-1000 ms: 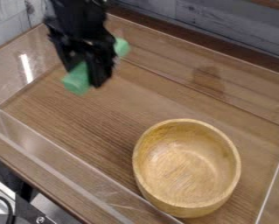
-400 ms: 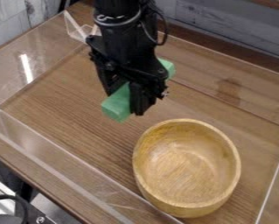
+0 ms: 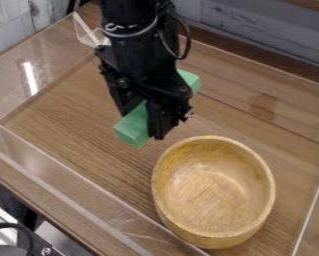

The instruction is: Remove the green block from inside the brown bowl and put it on the table

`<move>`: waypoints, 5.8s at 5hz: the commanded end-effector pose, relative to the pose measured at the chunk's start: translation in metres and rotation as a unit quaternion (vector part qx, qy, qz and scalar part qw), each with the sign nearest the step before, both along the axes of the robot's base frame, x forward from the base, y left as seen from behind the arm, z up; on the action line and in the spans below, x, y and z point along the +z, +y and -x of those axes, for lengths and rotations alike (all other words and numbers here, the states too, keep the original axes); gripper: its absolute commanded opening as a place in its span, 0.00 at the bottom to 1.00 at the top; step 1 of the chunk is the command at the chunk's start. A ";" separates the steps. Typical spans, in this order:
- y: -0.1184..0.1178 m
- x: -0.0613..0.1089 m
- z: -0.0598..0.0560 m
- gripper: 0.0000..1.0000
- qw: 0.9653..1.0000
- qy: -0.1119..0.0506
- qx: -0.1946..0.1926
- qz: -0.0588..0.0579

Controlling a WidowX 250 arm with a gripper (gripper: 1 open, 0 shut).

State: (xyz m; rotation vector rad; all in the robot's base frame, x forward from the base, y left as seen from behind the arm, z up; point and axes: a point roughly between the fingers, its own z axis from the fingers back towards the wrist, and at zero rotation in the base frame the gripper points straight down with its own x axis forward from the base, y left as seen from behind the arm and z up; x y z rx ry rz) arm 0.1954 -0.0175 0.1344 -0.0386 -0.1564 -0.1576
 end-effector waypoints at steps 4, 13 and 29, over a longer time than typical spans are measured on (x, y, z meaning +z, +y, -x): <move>0.001 0.004 0.004 0.00 1.000 -0.026 -0.002 0.007; 0.063 -0.040 -0.018 0.00 0.999 -0.026 0.030 -0.010; 0.093 -0.065 -0.063 1.00 0.996 0.012 0.084 0.010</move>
